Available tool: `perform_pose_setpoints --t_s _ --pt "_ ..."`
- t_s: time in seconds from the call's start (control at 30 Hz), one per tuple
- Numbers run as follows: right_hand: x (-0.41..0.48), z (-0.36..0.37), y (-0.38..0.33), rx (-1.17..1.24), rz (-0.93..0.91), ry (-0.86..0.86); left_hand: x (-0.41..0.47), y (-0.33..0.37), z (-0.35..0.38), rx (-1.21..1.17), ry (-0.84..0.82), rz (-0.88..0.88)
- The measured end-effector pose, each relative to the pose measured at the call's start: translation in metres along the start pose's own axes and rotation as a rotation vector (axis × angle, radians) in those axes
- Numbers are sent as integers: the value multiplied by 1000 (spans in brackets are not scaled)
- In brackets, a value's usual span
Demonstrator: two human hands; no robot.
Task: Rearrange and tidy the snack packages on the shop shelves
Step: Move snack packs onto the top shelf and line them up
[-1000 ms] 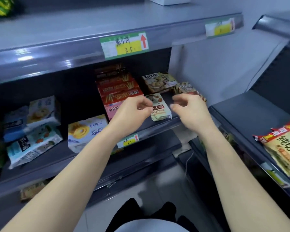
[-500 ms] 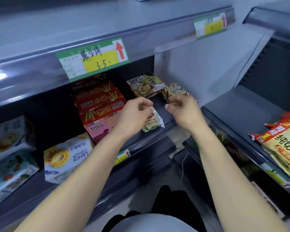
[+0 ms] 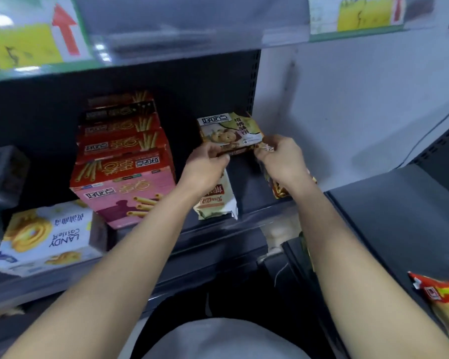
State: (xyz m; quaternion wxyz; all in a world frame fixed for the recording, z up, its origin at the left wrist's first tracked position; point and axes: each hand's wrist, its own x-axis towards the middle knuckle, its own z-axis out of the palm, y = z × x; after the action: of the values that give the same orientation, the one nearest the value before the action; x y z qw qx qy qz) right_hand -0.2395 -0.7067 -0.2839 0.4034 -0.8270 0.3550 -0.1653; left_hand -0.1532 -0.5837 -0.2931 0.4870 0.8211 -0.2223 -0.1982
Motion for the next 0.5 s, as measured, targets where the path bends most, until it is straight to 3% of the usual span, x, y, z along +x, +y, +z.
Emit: perform_pose_setpoints --t_s 0.5 --pt "113 30 34 -251 -13 -164 71 -9 29 145 98 -87"
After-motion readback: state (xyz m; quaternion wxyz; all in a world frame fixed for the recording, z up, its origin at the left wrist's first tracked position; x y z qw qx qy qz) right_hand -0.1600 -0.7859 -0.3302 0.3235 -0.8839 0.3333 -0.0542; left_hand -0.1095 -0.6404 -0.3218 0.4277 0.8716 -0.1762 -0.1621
